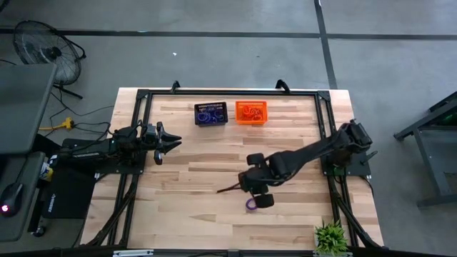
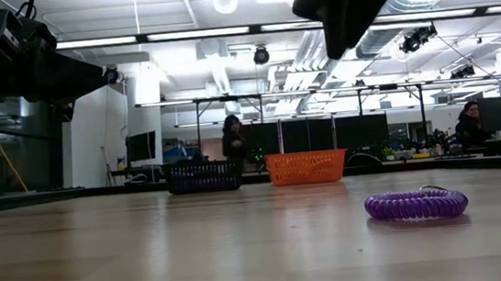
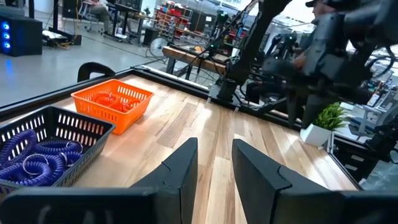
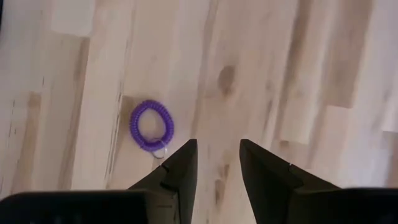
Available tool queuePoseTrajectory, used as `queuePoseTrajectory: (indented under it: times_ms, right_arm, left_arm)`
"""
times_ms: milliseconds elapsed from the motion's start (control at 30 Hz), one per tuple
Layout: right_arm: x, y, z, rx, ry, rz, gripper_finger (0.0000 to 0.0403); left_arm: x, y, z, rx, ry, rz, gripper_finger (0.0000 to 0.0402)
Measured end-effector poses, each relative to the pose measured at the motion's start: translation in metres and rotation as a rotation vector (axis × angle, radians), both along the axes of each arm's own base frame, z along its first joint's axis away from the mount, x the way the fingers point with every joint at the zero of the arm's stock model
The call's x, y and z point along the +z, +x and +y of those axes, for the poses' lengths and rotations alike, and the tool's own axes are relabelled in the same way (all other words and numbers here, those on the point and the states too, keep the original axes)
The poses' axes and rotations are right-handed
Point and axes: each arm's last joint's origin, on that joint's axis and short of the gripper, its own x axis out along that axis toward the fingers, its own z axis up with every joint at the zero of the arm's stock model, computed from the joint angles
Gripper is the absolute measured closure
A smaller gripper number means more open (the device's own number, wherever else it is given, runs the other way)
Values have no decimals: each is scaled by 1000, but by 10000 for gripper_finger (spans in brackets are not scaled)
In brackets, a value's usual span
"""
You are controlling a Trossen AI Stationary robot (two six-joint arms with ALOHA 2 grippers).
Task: Sort spring keychains
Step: Put the purple spring keychain into the black bin
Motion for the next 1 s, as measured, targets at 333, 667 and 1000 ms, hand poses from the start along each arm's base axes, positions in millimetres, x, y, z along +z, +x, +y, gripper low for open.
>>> queuePoseTrajectory:
  times_ms: [333,667,1000]
  right_arm:
    - [-49,18,25,99,86,103,299]
    - [-78,28,33,135,86,141,299]
    - [-97,30,38,165,70,176,299]
  left_arm:
    - [0,0,0,0,0,0,302]
    - [0,0,0,0,0,0,302]
    - [0,0,0,0,0,0,302]
